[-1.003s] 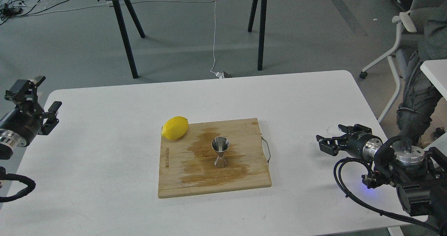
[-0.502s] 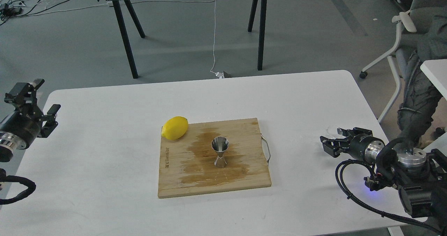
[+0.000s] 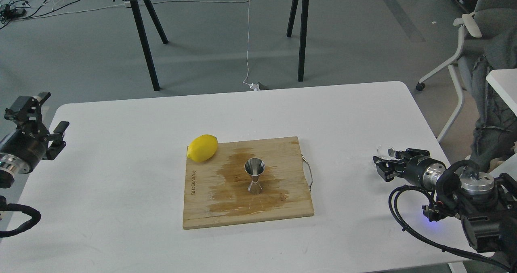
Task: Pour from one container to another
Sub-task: 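Reach the right gripper to the small clear glass cup and grasp it, then lift the glass cup and carry it above the steel jigger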
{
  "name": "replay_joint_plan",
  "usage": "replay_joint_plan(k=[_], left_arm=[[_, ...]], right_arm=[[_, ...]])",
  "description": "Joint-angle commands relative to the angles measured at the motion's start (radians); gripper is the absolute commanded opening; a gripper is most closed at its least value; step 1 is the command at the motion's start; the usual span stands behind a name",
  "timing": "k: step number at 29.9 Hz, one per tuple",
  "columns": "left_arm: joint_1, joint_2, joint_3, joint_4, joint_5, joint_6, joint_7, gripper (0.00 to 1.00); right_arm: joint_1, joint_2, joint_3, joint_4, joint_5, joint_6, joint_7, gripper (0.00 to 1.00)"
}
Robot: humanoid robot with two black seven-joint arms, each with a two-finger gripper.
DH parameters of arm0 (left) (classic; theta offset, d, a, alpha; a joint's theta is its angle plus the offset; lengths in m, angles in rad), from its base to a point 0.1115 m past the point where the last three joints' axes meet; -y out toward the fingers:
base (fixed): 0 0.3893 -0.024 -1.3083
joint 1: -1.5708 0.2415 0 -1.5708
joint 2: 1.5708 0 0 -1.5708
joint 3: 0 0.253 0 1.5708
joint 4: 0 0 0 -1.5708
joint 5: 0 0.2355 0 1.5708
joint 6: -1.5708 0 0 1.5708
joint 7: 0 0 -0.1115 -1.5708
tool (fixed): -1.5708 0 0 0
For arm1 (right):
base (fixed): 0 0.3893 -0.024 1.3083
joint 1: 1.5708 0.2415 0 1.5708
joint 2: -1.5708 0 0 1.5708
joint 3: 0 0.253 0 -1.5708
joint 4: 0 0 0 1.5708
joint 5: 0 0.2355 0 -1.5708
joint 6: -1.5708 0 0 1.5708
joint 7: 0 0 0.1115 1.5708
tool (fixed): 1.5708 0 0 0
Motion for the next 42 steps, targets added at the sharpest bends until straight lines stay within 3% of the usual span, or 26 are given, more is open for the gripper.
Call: replay_joint_plan(k=[1, 6, 12, 20, 29, 42], left_arm=[[0.0, 0.0, 0.0, 0.002, 0.0, 0.0, 0.0, 0.99], [0.0, -0.002, 0.0, 0.002, -0.002, 0.0, 0.0, 0.99], [-0.003, -0.023, 0.003, 0.002, 0.0, 0.0, 0.0, 0.99], [-0.014, -0.04, 0.005, 0.002, -0.002, 0.0, 0.0, 0.99], [-0.014, -0.052, 0.006, 0.002, 0.0, 0.0, 0.0, 0.99], [-0.008, -0.078, 0.006, 0.002, -0.002, 0.0, 0.0, 0.99]], right_arm=[[-0.002, 0.003, -0.002, 0.006, -0.016, 0.01, 0.0, 0.23], [0.01, -0.003, -0.003, 0.041, -0.025, 0.036, 0.0, 0.22], [0.116, -0.045, -0.029, 0.19, -0.126, 0.064, -0.002, 0.21], [0.521, -0.153, -0.527, 0.2, -0.14, 0.088, -0.002, 0.21], [0.858, -0.138, -0.897, 0.296, -0.143, 0.128, -0.002, 0.21], [0.964, -0.049, -1.143, 0.456, -0.206, 0.162, -0.002, 0.2]])
